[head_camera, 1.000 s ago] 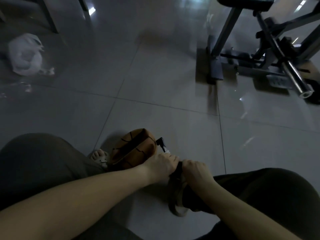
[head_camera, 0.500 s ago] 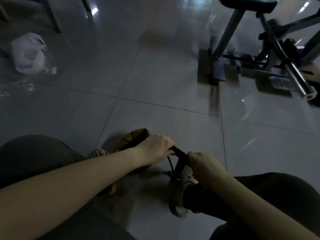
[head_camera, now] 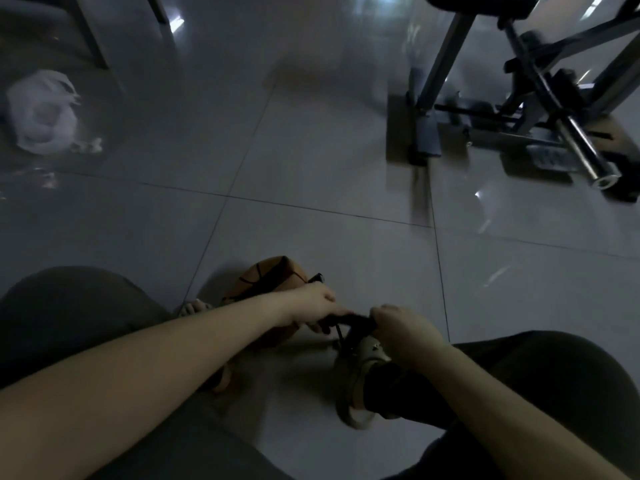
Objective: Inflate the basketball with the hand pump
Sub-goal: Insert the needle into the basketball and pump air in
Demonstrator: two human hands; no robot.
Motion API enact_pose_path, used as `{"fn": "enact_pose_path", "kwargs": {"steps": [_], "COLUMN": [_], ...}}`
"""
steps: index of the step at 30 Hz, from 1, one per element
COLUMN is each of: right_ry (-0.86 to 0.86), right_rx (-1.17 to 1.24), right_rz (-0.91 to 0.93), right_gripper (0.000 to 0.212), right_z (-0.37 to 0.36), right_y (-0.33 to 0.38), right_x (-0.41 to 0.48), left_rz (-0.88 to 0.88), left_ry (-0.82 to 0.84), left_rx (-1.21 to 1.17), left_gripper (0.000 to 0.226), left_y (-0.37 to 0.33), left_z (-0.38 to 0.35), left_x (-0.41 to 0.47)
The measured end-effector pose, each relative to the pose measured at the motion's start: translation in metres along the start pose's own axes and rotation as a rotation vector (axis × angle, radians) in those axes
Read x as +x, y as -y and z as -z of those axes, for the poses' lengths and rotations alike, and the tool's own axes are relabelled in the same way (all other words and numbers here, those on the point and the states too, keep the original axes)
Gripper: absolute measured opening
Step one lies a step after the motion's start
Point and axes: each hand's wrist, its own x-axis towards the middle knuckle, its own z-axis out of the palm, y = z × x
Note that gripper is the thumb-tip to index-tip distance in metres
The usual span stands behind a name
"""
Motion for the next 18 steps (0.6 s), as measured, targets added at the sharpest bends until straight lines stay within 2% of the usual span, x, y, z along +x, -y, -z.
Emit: {"fn": "enact_pose_path", "kwargs": {"steps": [3,6,7,9,12,14,18], "right_ry": [-0.131,-0.185,-0.211,-0.254,-0.195,-0.098,0.029], "right_rx": [0.236,0.616,0.654,0.513,0.262,0.261,0.121], "right_rz": [-0.028,-0.041,-0.081,-0.193,-0.294,-0.314,-0.222], "right_gripper": [0.008,0.022,0.028,0.033,0.034,0.036,0.050], "right_z": [0.033,0.056,0.052,0.035,0.007,-0.006,-0.031], "right_y": [-0.008,-0.006,-0.002,0.004,0.003,-0.002,-0.005], "right_x": [-0.013,-0.018,-0.015,-0.001,0.021,0.031,0.043], "left_rz": [-0.014,-0.043,-0.042,-0.021,0.034,0.044,0.091], "left_ry": [0.058,0.075,0.087,0.126,0.144,0.130,0.089], "left_rx": [-0.401,-0.583,-0.613,-0.647,-0.636,-0.589,-0.367], "left_gripper": [0.032,0.033,0.035,0.039,0.047,0.053,0.051], "left_y": [-0.027,-0.037,-0.034,-0.024,0.001,0.016,0.031], "left_z": [0.019,0.030,0.028,0.021,0.007,0.000,-0.011], "left_x": [-0.014,-0.014,-0.012,-0.007,0.005,0.014,0.024]}}
